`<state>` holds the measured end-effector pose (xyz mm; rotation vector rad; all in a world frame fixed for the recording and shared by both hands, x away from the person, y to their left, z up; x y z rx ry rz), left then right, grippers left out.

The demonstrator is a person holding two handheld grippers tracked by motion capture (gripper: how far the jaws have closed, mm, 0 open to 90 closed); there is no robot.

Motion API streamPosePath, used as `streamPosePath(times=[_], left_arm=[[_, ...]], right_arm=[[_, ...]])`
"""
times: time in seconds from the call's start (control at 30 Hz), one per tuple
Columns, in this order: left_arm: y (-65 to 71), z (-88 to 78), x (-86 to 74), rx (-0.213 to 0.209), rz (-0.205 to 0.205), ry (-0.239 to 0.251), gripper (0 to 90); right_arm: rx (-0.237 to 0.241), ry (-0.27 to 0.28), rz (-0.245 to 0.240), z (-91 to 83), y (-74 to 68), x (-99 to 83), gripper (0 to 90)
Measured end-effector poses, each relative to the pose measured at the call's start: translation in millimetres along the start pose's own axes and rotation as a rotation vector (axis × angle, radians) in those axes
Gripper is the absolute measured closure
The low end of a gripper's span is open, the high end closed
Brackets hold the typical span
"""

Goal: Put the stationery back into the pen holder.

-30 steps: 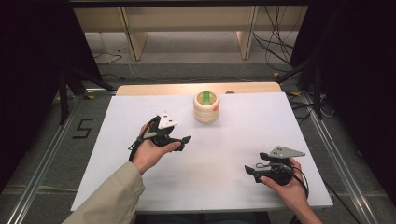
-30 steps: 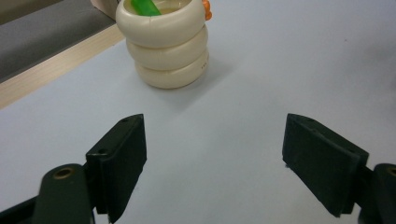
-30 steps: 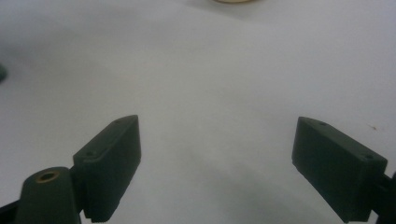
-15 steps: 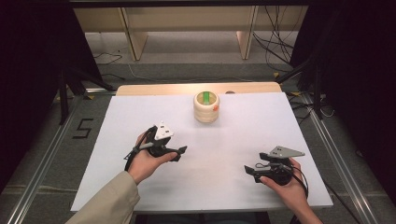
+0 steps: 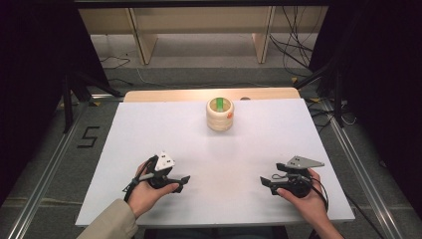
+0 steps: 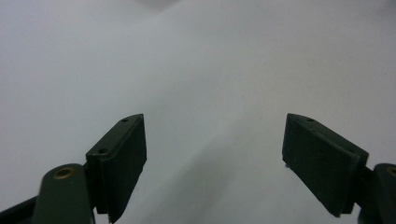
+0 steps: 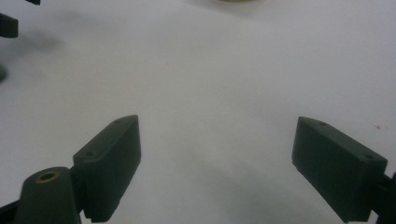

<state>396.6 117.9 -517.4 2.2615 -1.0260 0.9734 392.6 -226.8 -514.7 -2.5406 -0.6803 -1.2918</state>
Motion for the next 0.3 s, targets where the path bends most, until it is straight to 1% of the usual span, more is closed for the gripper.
streamPosePath(times=[0.13,0.23,0.3], left_arm=[[1.8,0.7,-7.0,-0.005,-0.007,-0.004,21.6],[2.3,2.7,-7.9,-0.006,-0.003,-0.011,21.4],[3.8,4.2,-7.3,-0.008,-0.006,-0.006,21.1]], right_arm=[[0.0,-0.001,-0.001,0.3,0.3,-0.2,16.5],[0.0,0.001,-0.002,0.0,0.7,-0.2,16.5],[0.001,-0.001,0.001,-0.2,0.9,-0.4,16.4]])
Point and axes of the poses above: each handheld gripper's, and its own axes: z roughly forward along the jaws, x roughly out of its top, y roughly to its right, the point moved 7 cm from there along z, roughly forward along the jaws, and after that the axes turned 13 degrees about -x, right-handed, at the moved point
